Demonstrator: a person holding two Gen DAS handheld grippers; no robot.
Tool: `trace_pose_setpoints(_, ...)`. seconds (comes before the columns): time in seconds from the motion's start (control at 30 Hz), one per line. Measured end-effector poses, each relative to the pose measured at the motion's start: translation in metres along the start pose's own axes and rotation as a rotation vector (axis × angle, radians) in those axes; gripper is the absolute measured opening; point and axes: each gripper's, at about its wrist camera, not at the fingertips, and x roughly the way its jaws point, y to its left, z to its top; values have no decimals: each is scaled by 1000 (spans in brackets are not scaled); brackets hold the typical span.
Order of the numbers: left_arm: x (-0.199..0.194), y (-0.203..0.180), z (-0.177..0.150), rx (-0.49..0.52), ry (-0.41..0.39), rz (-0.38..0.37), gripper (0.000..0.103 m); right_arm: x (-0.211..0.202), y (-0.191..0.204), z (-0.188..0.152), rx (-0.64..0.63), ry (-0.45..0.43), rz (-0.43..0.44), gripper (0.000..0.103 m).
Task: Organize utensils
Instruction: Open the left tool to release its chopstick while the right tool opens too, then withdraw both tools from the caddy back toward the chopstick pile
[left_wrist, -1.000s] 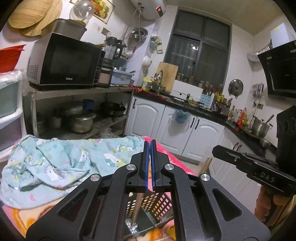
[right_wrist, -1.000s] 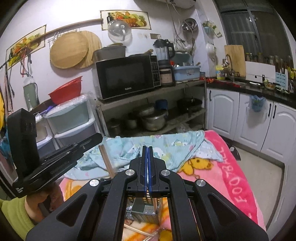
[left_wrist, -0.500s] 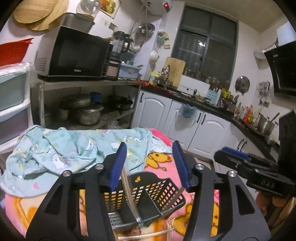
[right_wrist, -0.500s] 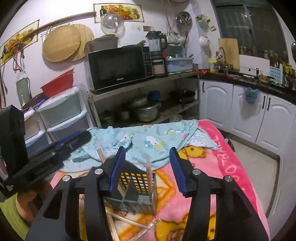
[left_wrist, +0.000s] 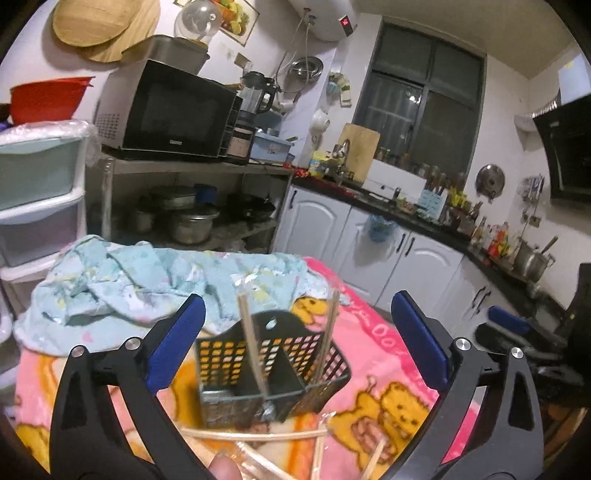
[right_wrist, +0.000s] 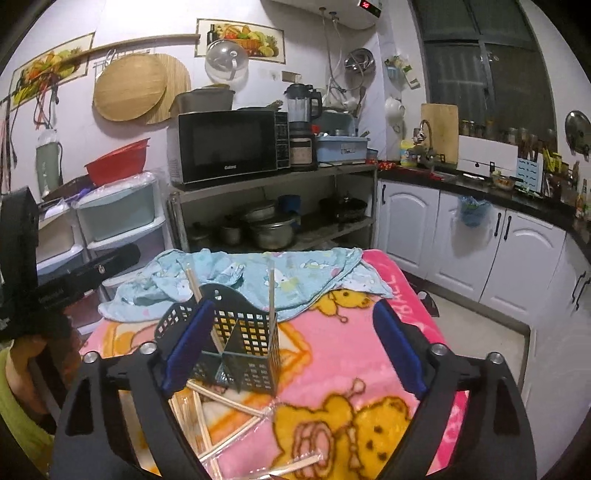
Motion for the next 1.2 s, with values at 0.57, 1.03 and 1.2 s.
trace_pose_setpoints(0.57,-7,3,-45,8,117,28,93,-17,-7,-27,11,27,-20,93)
trace_pose_setpoints(1.03,-22,7,-70,-10,161,23,93,-16,7,-60,-25,118,19,93)
trace_pose_setpoints(1.2,-25,14,-81,-22,189,44,93,-13,5,-73,-21,163,19,93)
